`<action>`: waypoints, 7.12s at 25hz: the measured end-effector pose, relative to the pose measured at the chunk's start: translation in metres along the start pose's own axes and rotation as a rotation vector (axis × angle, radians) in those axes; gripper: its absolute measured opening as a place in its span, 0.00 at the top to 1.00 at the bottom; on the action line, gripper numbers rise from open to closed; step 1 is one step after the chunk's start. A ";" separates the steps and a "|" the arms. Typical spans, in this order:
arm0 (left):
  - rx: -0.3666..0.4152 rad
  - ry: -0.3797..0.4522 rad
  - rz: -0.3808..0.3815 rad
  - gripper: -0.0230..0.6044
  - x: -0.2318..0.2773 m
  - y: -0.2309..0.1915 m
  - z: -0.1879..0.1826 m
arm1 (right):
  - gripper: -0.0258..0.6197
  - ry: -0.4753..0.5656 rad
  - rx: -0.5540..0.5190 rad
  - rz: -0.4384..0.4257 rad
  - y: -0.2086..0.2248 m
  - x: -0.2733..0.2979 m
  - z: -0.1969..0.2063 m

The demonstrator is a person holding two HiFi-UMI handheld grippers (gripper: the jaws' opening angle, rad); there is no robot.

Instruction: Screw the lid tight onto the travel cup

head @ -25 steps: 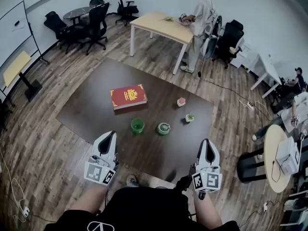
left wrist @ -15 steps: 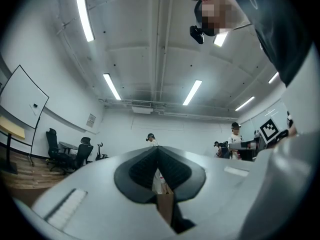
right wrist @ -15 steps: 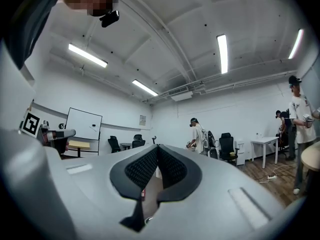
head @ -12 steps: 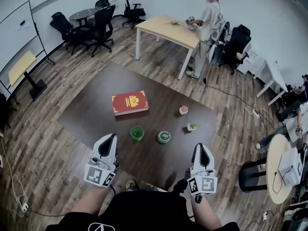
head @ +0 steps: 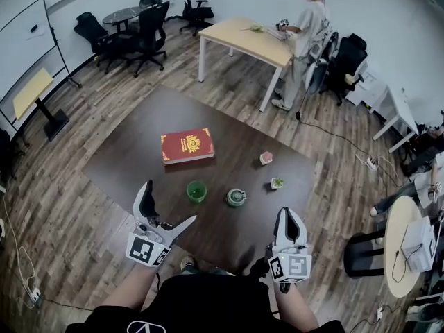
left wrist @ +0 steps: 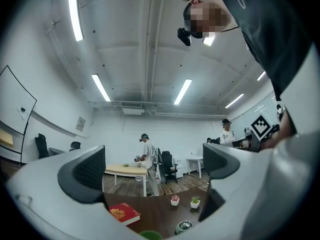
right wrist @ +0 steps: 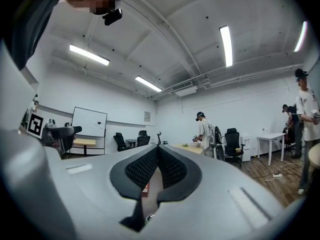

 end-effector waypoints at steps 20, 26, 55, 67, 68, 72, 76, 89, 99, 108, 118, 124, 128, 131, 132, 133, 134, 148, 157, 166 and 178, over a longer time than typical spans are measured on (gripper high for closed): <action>-0.135 -0.352 0.060 0.03 0.037 -0.017 0.181 | 0.03 -0.136 -0.141 -0.207 0.000 0.082 0.029; -0.197 -0.428 0.049 0.03 0.045 -0.032 0.288 | 0.03 -0.249 -0.168 -0.229 0.000 0.102 0.086; -0.254 -0.609 0.141 0.30 0.064 -0.043 0.389 | 0.04 -0.678 -0.558 -0.717 -0.033 0.202 0.334; -0.252 -0.609 0.142 0.30 0.064 -0.045 0.390 | 0.17 -0.805 -0.633 -0.987 -0.037 0.224 0.377; -0.252 -0.610 0.142 0.30 0.064 -0.045 0.390 | 0.17 -0.796 -0.643 -1.002 -0.038 0.224 0.378; -0.254 -0.610 0.142 0.30 0.064 -0.045 0.392 | 0.17 -0.815 -0.677 -1.057 -0.043 0.230 0.379; -0.249 -0.613 0.140 0.30 0.064 -0.045 0.392 | 0.26 -0.807 -0.642 -1.033 -0.042 0.227 0.378; -0.287 -0.604 0.255 0.29 0.071 -0.015 0.337 | 0.27 -0.752 -0.476 -0.969 -0.040 0.187 0.277; -0.226 -0.593 0.471 0.29 0.113 0.020 0.174 | 0.27 -0.540 -0.478 -1.036 -0.050 0.148 0.068; -0.245 -0.662 0.718 0.29 0.131 0.067 0.077 | 0.26 -0.428 -0.455 -1.241 -0.074 0.106 -0.058; -0.193 -0.680 0.842 0.29 0.139 0.089 0.029 | 0.26 -0.432 -0.578 -1.372 -0.101 0.083 -0.082; -0.181 -0.705 0.867 0.29 0.135 0.093 0.018 | 0.26 -0.451 -0.636 -1.390 -0.107 0.073 -0.092; -0.187 -0.725 0.881 0.29 0.135 0.095 0.016 | 0.26 -0.484 -0.757 -1.381 -0.111 0.070 -0.095; -0.200 -0.736 0.872 0.29 0.136 0.093 0.018 | 0.26 -0.526 -0.778 -1.340 -0.113 0.072 -0.094; -0.211 -0.729 0.869 0.29 0.136 0.092 0.019 | 0.26 -0.509 -0.766 -1.324 -0.114 0.072 -0.095; -0.229 -0.717 0.865 0.29 0.136 0.090 0.019 | 0.26 -0.467 -0.738 -1.307 -0.113 0.071 -0.096; -0.251 -0.701 0.862 0.29 0.135 0.088 0.019 | 0.26 -0.410 -0.692 -1.291 -0.112 0.070 -0.098; -0.330 -0.620 0.972 0.29 0.129 0.092 0.004 | 0.27 -0.200 -0.094 -1.380 -0.066 0.074 -0.092; -0.260 -0.661 0.801 0.29 0.131 0.076 0.004 | 0.38 -0.123 -0.069 -1.038 -0.081 0.053 -0.090; -0.310 -0.651 0.732 0.29 0.130 0.072 0.015 | 0.38 -0.110 -0.071 -0.609 -0.109 0.024 -0.082; -0.355 -0.682 0.874 0.29 0.128 0.077 0.005 | 0.37 -0.058 -0.150 -1.079 -0.082 0.047 -0.080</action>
Point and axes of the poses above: the fingertips, and each gripper's own axes: x forward along the fingers, y to its right, z out of its underside, the point moved 9 cm from there along -x, backward along the fingers, and after that the axes turned 12 degrees about z, right-handed, at the moved point
